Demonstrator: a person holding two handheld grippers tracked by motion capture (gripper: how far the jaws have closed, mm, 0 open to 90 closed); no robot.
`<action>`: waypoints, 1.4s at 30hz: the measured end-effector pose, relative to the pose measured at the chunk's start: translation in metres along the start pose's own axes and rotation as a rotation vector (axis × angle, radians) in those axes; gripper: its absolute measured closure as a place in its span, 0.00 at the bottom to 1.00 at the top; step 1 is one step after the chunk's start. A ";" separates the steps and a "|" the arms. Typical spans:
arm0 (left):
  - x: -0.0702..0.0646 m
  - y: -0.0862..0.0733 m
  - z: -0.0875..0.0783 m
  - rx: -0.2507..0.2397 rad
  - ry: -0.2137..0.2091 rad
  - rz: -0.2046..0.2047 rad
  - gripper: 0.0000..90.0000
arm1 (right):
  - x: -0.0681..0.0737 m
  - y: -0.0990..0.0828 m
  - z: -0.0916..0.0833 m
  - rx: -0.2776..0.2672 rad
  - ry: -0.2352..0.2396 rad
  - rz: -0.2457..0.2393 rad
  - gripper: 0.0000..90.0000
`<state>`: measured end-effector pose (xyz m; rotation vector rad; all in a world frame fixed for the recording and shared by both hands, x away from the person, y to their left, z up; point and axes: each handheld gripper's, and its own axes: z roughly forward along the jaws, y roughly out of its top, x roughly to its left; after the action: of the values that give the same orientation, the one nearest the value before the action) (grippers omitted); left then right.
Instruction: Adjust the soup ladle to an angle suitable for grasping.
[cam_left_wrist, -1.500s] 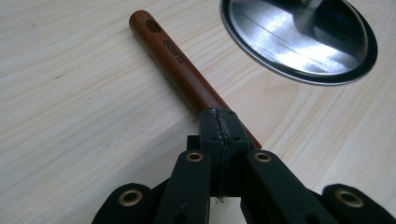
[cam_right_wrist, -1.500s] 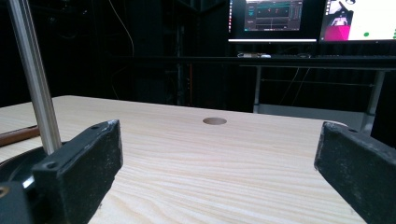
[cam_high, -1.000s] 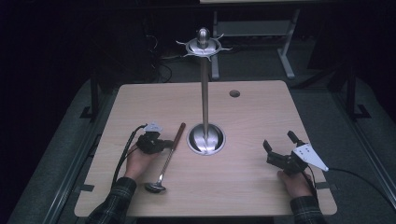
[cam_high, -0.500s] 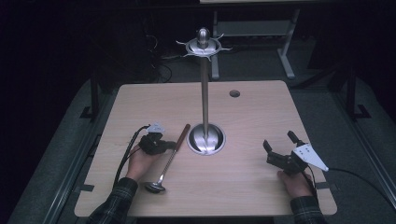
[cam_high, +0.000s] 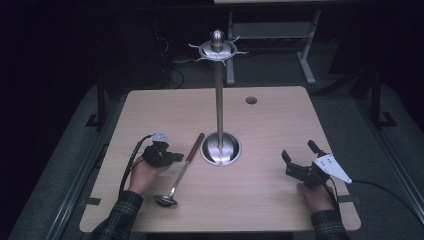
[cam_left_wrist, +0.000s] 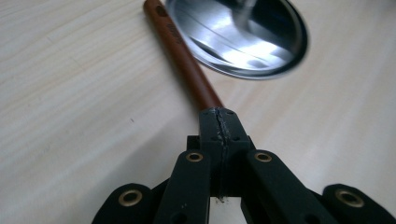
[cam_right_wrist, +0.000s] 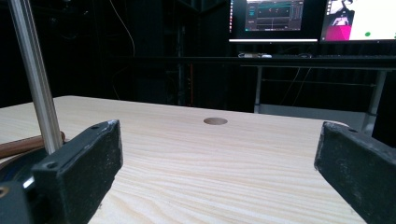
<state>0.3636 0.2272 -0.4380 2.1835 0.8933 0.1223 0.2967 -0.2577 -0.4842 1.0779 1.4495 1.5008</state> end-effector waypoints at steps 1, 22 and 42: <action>-0.004 -0.002 -0.005 0.017 -0.009 -0.011 1.00 | 0.000 0.000 0.000 0.000 0.001 0.000 0.00; -0.052 -0.034 -0.013 0.231 -0.042 0.009 1.00 | 0.000 0.000 0.000 0.000 0.002 -0.002 0.00; -0.038 -0.038 -0.021 0.260 0.046 0.000 1.00 | 0.000 0.000 0.000 -0.001 0.002 0.000 0.00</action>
<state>0.3066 0.2335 -0.4418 2.4289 0.9812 0.0594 0.2967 -0.2578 -0.4842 1.0768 1.4499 1.5028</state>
